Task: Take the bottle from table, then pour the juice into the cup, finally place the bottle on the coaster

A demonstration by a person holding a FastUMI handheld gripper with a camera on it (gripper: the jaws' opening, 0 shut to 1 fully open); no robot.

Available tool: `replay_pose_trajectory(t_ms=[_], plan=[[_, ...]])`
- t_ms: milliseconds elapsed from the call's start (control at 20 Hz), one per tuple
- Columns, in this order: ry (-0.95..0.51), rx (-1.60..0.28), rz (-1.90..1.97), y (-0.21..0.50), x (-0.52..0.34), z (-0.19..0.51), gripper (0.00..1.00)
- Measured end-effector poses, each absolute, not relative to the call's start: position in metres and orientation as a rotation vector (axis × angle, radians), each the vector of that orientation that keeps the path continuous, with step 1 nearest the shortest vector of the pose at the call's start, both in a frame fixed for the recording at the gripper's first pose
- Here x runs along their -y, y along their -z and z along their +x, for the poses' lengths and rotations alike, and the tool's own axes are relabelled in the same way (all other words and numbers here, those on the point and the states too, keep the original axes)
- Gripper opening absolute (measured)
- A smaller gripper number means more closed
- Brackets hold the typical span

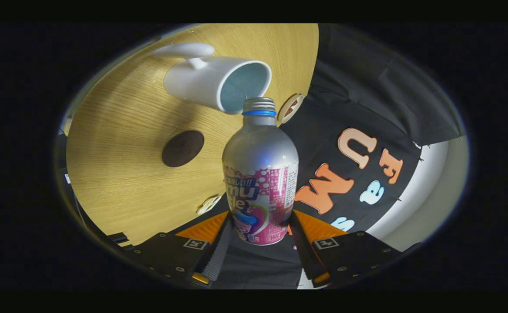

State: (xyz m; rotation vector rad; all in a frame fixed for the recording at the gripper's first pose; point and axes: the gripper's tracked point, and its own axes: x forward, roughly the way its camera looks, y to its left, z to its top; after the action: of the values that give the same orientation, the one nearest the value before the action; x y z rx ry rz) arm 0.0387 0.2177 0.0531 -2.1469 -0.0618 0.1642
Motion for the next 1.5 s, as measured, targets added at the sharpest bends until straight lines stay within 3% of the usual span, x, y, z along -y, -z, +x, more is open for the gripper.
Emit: replay_pose_trajectory(t_ms=[900, 1500], plan=[[-0.176, 0.004, -1.997, -0.034, -0.206, 0.038, 0.73], [-0.219, -0.158, -1.149, -0.002, -0.175, 0.066, 0.74]])
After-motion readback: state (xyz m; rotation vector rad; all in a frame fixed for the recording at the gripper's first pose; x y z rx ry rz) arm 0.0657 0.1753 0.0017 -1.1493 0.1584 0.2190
